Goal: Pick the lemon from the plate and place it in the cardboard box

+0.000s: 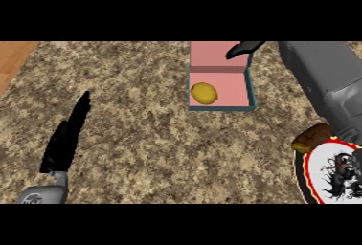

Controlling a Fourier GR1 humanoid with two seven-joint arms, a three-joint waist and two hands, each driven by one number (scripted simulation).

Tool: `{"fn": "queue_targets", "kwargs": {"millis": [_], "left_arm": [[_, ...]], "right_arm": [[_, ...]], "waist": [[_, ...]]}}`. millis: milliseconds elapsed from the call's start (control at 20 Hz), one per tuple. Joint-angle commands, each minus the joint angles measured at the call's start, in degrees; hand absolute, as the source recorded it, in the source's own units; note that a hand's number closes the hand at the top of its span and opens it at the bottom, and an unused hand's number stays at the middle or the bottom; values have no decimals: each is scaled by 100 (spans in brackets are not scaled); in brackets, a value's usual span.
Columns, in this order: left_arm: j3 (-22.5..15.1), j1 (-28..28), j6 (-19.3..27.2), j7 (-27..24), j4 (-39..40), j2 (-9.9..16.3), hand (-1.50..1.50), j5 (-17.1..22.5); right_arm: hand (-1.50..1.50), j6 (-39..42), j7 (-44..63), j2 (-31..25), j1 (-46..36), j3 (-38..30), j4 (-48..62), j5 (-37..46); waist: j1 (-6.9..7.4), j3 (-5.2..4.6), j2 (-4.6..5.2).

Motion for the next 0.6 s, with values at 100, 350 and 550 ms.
{"fn": "queue_targets", "kwargs": {"millis": [100, 350, 550], "left_arm": [[-48, -65, -67, -56, -49, 42, 0, -28], [-125, -156, -58, -67, -72, -33, 0, -44], [-139, -203, -88, -128, 25, -33, 0, -46]], "right_arm": [[-150, 270, 291, -950, 129, -369, 142, -339], [-150, 482, 195, -1328, 282, -460, 58, -425], [-150, 878, 213, -1629, 298, -406, -63, -370]], "waist": [[161, 11, 123], [313, 29, 238], [372, 34, 287]]}}
